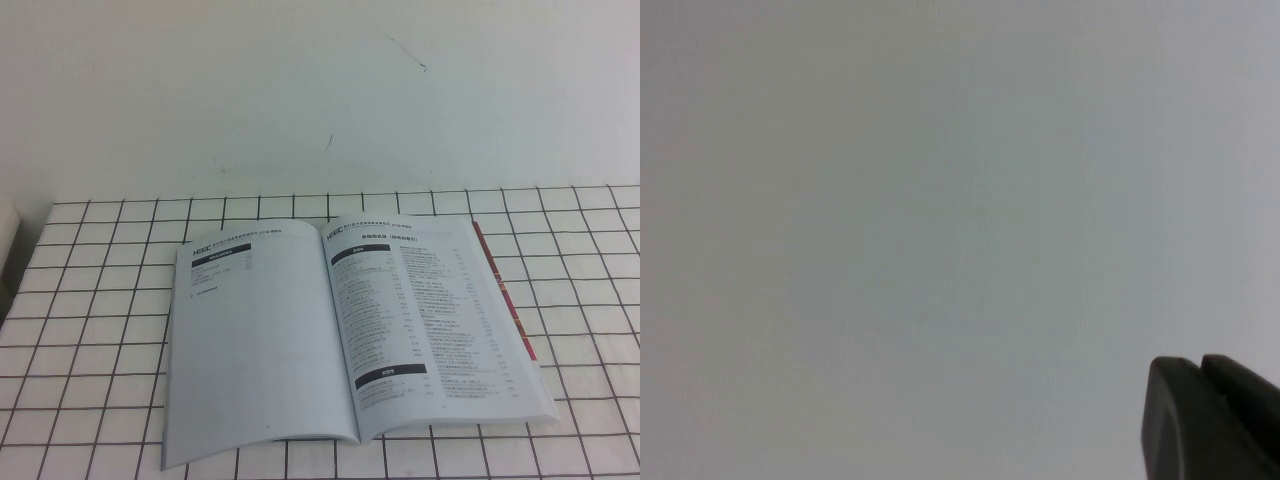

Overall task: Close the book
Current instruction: 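Close the open booklet and leave it lying on the table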

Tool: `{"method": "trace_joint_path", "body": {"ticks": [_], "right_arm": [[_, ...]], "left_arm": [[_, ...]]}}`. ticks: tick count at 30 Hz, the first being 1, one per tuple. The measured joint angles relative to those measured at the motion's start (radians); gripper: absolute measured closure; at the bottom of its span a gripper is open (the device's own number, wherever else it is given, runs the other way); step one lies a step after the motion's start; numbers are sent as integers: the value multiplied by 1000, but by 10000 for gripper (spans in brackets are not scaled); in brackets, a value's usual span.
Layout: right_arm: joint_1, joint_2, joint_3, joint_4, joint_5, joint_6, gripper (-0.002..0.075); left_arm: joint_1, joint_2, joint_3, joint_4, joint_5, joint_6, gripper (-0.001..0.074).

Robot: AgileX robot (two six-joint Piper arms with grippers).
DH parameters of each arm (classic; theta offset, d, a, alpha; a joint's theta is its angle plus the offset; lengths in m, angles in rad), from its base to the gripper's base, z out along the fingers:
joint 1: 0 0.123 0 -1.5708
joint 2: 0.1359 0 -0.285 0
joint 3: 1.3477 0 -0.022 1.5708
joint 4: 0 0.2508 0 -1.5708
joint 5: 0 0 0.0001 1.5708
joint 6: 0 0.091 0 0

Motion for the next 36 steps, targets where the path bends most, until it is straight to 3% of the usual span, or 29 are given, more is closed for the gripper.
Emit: {"method": "trace_joint_path", "body": {"ticks": [6,10,12,18,26,30,36], "right_arm": [[0,-2,0,25,-256,-5,729],[0,-2,-2,61,-265,-7,729],[0,-2,-32,61,-159,-7,729],[0,28,-326,61,446,-11,729],[0,384,-641,80,870,-34,729],[0,607,-737,158,940,-157,729],[0,951,-813,377,943,-476,729]], "left_arm": [[0,0,0,-5,-228,9,738],[0,0,-4,-71,-162,11,738],[0,0,-43,-83,-1,8,738],[0,74,-315,-81,493,1,738],[0,479,-627,-67,960,115,738],[0,660,-697,-138,1014,197,738],[0,898,-701,-339,1003,371,738]]}}
